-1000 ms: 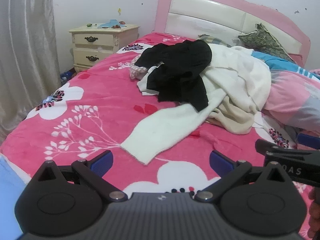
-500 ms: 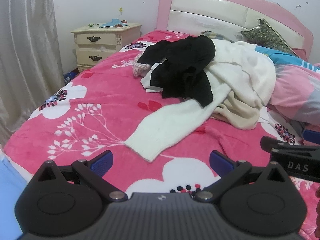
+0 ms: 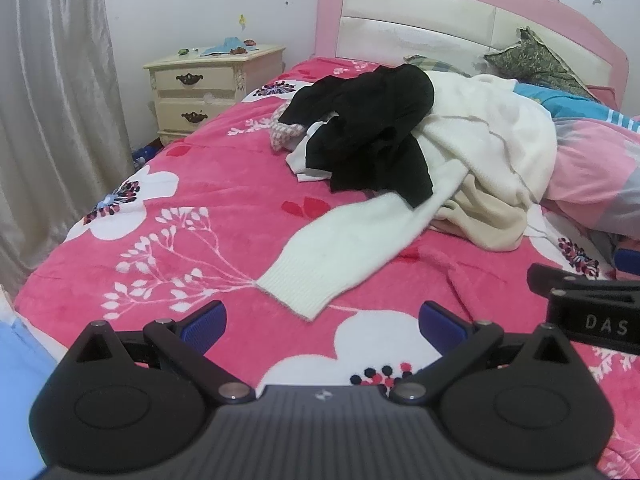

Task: Fold clothes

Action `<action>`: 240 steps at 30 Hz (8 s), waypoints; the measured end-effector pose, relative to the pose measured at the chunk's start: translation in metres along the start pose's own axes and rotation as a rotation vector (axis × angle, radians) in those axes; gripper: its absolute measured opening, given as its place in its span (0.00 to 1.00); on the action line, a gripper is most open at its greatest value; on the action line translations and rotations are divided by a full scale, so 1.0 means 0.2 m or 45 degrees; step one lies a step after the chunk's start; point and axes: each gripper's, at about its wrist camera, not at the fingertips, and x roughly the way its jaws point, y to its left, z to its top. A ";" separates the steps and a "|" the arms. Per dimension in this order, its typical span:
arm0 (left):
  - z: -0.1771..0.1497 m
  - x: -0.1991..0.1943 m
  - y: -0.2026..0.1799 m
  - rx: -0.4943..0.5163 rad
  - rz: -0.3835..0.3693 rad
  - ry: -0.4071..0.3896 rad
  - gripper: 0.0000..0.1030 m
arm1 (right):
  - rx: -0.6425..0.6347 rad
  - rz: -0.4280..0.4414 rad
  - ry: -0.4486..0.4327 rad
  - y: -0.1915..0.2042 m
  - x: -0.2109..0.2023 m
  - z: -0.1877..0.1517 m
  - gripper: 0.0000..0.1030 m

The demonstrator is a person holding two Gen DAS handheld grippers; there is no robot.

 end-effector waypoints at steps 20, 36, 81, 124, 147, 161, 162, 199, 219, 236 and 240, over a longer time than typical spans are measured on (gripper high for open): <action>-0.01 0.01 0.00 -0.009 0.014 0.014 1.00 | 0.004 0.007 0.016 0.02 0.01 0.00 0.99; 0.01 0.01 0.04 -0.051 0.026 -0.009 1.00 | 0.007 0.015 0.024 0.03 0.01 0.00 0.99; 0.64 0.90 -0.17 0.203 -0.114 -0.435 0.98 | -0.090 0.352 -0.376 -0.12 0.81 0.74 0.94; 0.20 -0.25 -0.09 0.213 -0.985 -0.357 0.10 | -0.102 0.586 -0.242 -0.44 -0.10 0.57 0.12; -0.32 0.17 -0.13 0.273 -0.692 0.234 0.68 | -0.118 0.326 0.083 -0.59 -0.29 -0.53 0.99; -0.36 0.45 -0.31 0.215 -0.637 0.195 0.20 | -0.517 0.337 0.130 -0.25 0.21 -0.60 0.55; -0.36 0.45 -0.31 0.218 -0.639 0.190 0.18 | -0.522 0.353 0.148 -0.26 0.22 -0.60 0.44; -0.29 0.34 -0.27 0.385 -0.467 0.105 0.58 | 1.184 -0.024 -0.005 -1.41 -0.28 -1.01 0.08; -0.48 0.07 0.35 -0.163 -0.182 0.180 0.03 | 1.132 -0.186 -0.002 -1.41 -0.39 -1.15 0.08; -0.46 -0.20 0.49 0.169 -0.228 0.093 0.44 | 0.757 -0.286 0.293 -1.33 -0.39 -1.20 0.56; -0.38 -0.15 0.37 0.306 -0.310 0.067 0.44 | 0.538 -0.342 0.302 -1.27 -0.48 -1.20 0.55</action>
